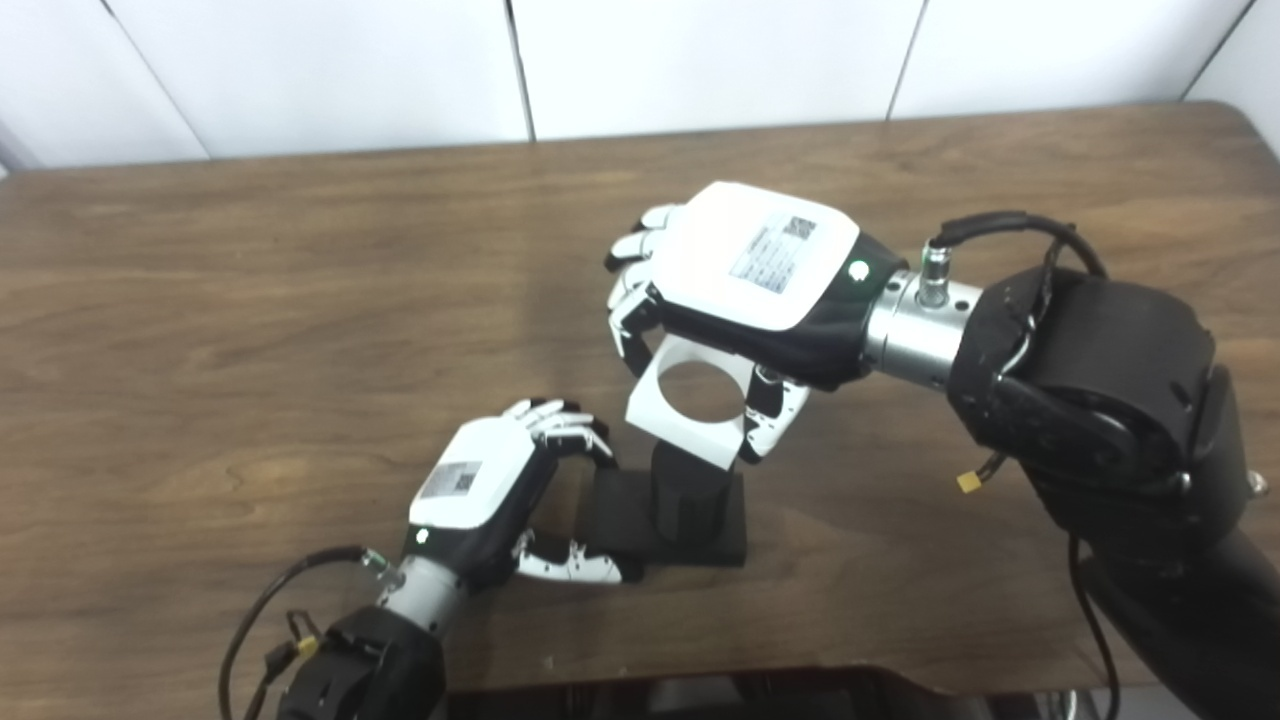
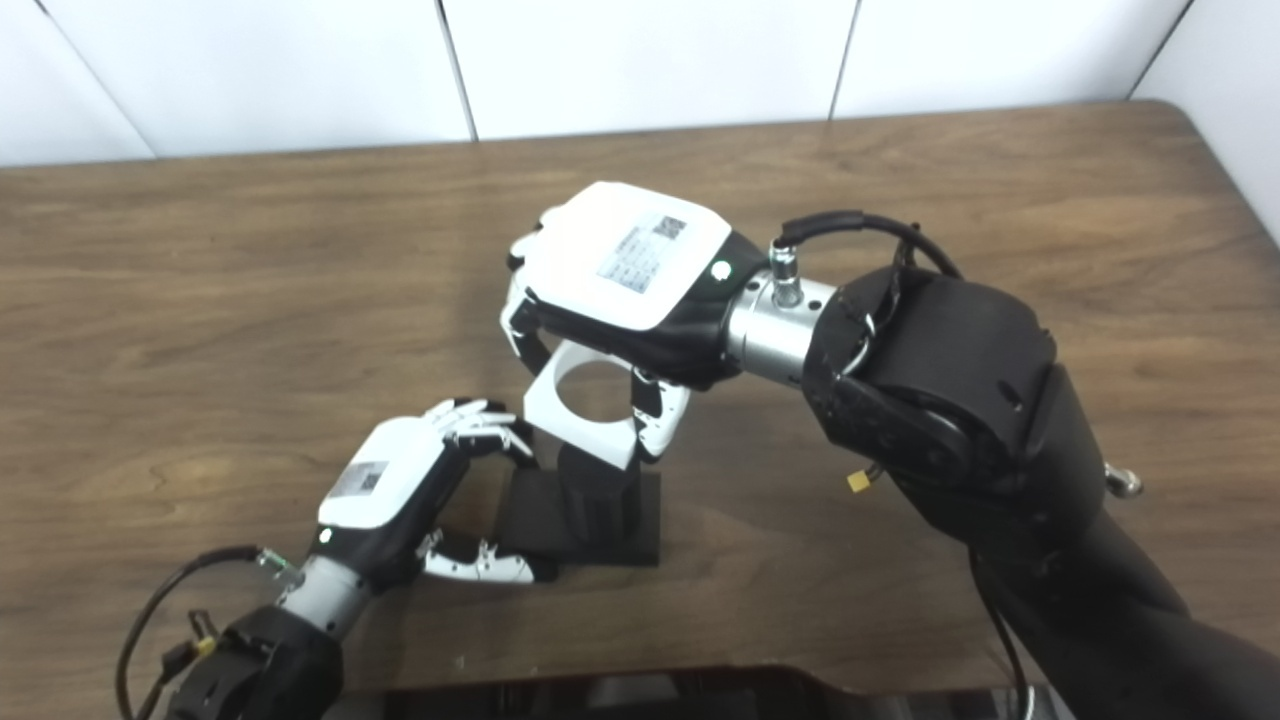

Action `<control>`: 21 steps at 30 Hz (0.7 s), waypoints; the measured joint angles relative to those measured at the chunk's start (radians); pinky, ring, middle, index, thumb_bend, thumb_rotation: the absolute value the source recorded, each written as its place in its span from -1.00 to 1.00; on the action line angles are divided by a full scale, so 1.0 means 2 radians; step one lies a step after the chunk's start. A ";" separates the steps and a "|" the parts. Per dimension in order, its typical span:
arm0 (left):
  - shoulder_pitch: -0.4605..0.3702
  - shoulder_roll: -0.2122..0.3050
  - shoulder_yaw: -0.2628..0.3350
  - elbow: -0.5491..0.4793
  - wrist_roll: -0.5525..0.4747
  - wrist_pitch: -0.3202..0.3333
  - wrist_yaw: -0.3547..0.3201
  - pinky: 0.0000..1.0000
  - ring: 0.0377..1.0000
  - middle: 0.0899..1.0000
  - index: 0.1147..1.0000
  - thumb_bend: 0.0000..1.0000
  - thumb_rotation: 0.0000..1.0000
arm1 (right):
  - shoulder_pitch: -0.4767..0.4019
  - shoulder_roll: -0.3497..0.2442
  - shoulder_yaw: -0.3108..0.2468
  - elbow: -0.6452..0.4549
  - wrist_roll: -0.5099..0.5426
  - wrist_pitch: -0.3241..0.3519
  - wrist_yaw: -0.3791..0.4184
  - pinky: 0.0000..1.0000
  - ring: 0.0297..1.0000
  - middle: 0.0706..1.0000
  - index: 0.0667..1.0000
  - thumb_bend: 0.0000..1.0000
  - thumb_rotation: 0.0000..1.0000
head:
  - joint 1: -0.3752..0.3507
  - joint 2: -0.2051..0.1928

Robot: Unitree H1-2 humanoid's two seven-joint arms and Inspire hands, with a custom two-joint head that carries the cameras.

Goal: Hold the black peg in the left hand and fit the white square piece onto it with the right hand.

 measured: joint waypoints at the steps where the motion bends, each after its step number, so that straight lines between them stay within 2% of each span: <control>1: -0.001 0.000 0.000 0.000 0.000 0.000 -0.001 0.85 0.75 0.56 -0.16 0.04 -0.90 | -0.004 -0.002 0.005 -0.003 0.001 0.002 0.000 0.75 0.74 0.45 -0.11 0.04 -0.74 | 0.000 0.000; 3: -0.003 0.000 0.000 0.000 0.000 0.001 -0.004 0.86 0.75 0.56 -0.16 0.04 -0.90 | -0.012 -0.006 0.014 -0.011 0.006 0.005 0.000 0.73 0.73 0.44 -0.11 0.05 -0.74 | -0.001 0.010; 10: -0.006 0.000 0.002 0.000 -0.002 0.002 -0.011 0.87 0.77 0.57 -0.16 0.04 -0.90 | -0.027 -0.010 0.030 -0.020 0.018 0.026 0.000 0.71 0.73 0.45 -0.11 0.05 -0.74 | -0.002 0.020; 21: -0.008 0.000 0.004 -0.001 -0.002 0.003 -0.016 0.86 0.76 0.57 -0.16 0.04 -0.90 | -0.046 -0.033 0.050 -0.025 0.037 0.048 0.000 0.67 0.70 0.44 -0.11 0.05 -0.74 | -0.002 0.022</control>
